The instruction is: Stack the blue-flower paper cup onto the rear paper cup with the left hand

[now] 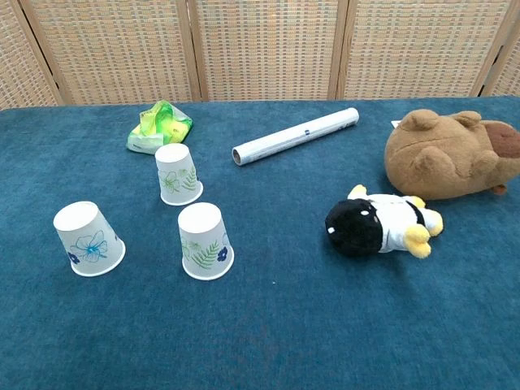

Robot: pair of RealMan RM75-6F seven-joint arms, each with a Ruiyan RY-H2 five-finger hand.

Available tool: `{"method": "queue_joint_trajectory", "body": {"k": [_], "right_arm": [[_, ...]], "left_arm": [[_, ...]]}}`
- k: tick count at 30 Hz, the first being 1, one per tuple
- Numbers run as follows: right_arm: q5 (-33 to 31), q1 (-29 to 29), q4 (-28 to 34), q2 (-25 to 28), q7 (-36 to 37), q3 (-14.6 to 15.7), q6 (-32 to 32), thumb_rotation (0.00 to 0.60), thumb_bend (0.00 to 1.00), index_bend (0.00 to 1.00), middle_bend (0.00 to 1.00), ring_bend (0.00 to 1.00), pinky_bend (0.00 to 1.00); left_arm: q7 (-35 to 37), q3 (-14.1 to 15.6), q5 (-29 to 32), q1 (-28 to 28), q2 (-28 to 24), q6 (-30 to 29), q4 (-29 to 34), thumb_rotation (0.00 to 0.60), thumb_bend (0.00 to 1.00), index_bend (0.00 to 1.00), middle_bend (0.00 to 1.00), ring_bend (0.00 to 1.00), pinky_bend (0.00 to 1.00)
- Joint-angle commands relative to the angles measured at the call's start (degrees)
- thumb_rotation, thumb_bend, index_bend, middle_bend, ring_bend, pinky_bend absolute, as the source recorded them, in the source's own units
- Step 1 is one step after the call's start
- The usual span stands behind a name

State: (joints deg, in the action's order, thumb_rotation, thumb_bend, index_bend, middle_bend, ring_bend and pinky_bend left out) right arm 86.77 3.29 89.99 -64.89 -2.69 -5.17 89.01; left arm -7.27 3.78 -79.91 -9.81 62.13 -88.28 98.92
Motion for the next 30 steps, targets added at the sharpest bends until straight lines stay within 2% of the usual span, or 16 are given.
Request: {"method": "queue_joint_trajectory", "body": {"k": [1,6,9,13,14,15,16,18,20,27,30], "right_arm": [[0.22,-0.14,0.17,-0.13,-0.31,0.07,0.34,0.600,0.00,0.00,0.00,0.00,0.00],[0.16,-0.45,0.43,0.02,-0.23,0.22,0.53,0.600,0.00,0.00,0.00,0.00,0.00],[0.10,-0.26,0.45,0.01,-0.46,0.13,0.23,0.600,0.00,0.00,0.00,0.00,0.00],[-0.28,0.13,0.16,-0.21,-0.81,0.23,-0.89,0.600,0.00,0.00,0.00,0.00,0.00],[-0.41,0.24,0.11,-0.24,-0.90,0.18,-1.09,0.600,0.00,0.00,0.00,0.00,0.00],[-0.47,0.30,0.10,-0.26,-0.88,0.12,-1.17,0.600,0.00,0.00,0.00,0.00,0.00],[-0.48,0.32,0.05,-0.25,-0.85,0.11,-1.19,0.600,0.00,0.00,0.00,0.00,0.00],[-0.70,0.34,-0.14,-0.25,-0.75,0.07,-1.35,0.600,0.00,0.00,0.00,0.00,0.00],[-0.97,0.40,-0.40,-0.29,-0.66,0.02,-1.62,0.600,0.00,0.00,0.00,0.00,0.00],[-1.90,0.66,-1.34,-0.65,-0.65,-0.02,-2.70,0.600,0.00,0.00,0.00,0.00,0.00],[-2.52,0.53,-1.61,-0.61,-0.16,-0.24,-2.72,0.600,0.00,0.00,0.00,0.00,0.00]], "left_arm": [[2.12,-0.49,-2.11,0.32,0.28,-0.34,-1.95,0.600,0.15,0.00,0.00,0.00,0.00],[4.67,-0.05,-5.18,-0.46,0.40,1.90,-2.45,0.600,0.15,0.00,0.00,0.00,0.00],[5.14,-0.74,-9.92,-3.46,1.33,4.22,-2.79,0.600,0.15,0.00,0.00,0.00,0.00],[4.51,-1.41,-14.48,-11.44,1.83,15.08,0.37,0.600,0.16,0.00,0.00,0.00,0.04],[3.66,-2.25,-15.34,-15.11,3.40,20.03,1.59,0.600,0.16,0.00,0.00,0.00,0.07],[2.11,-4.20,-12.03,-19.33,5.91,27.39,2.00,0.600,0.16,0.00,0.00,0.00,0.09],[0.58,-5.26,-9.55,-21.30,7.22,31.07,2.22,0.600,0.16,0.00,0.00,0.00,0.10],[-2.62,-6.99,-5.57,-24.54,10.12,36.42,1.80,0.600,0.16,0.00,0.00,0.00,0.11],[-5.42,-8.24,-2.16,-26.63,13.05,39.35,0.76,0.600,0.16,0.00,0.00,0.01,0.13],[-13.76,-10.62,7.84,-31.41,23.71,43.32,-5.63,0.600,0.16,0.00,0.00,0.04,0.14],[-17.24,-11.21,10.79,-33.12,27.68,43.12,-8.59,0.600,0.16,0.00,0.02,0.07,0.16]]}}
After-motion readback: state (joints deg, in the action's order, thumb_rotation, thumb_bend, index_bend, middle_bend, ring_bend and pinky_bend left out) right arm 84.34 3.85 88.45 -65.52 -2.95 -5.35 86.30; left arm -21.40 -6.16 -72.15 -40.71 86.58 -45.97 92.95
